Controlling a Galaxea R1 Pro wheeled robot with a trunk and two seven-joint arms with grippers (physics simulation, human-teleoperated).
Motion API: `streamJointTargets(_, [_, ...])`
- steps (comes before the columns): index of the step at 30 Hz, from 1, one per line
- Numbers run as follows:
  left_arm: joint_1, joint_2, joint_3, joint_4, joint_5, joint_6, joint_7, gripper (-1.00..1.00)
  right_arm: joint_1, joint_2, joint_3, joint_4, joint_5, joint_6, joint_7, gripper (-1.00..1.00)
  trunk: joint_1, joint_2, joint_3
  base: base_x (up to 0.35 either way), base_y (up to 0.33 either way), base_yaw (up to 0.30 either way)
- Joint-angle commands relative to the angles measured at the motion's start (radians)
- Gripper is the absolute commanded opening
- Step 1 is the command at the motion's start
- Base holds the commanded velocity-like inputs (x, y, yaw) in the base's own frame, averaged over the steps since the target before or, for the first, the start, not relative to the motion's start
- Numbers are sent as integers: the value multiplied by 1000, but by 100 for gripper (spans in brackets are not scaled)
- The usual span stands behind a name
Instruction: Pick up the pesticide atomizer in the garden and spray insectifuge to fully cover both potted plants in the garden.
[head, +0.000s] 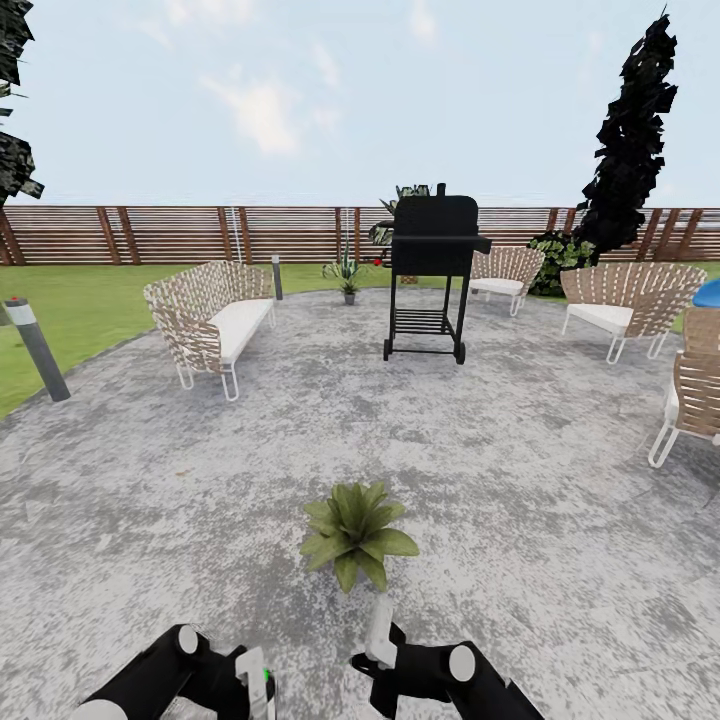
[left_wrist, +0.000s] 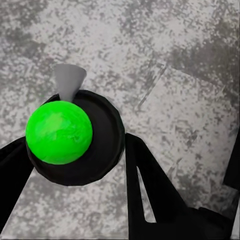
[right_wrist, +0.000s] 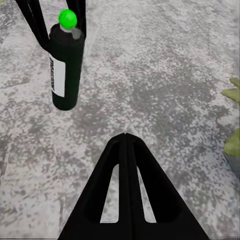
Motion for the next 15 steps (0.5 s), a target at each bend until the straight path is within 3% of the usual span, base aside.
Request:
streamJointTargets(1, [0,12,-2,-2,-5,-5,-2,-100,0,-8,-2,0,10,-6,0,-100,0,0,-1,0,0,0])
streamJointTargets(4, [1,36,-2,-2,-5,-5,-2,-100,0,-28,-2,0,10,-6,0,-100,0,0,-1,0,0,0])
streamJointTargets(5, [1,48,-2,-2,-6,-5,-2,-100,0,-38,-3,-1,10,-6,0,100,0,0,-1,0,0,0])
streamJointTargets(12, [3,69,-1,-2,-5,-5,0,-100,0,-99,-7,0,8,-7,-2,100,0,0,-1,0,0,0])
streamJointTargets(15, [4,67,4,-2,2,-4,19,-100,0,-124,-57,18,5,-8,-15,100,0,0,-1,0,0,0])
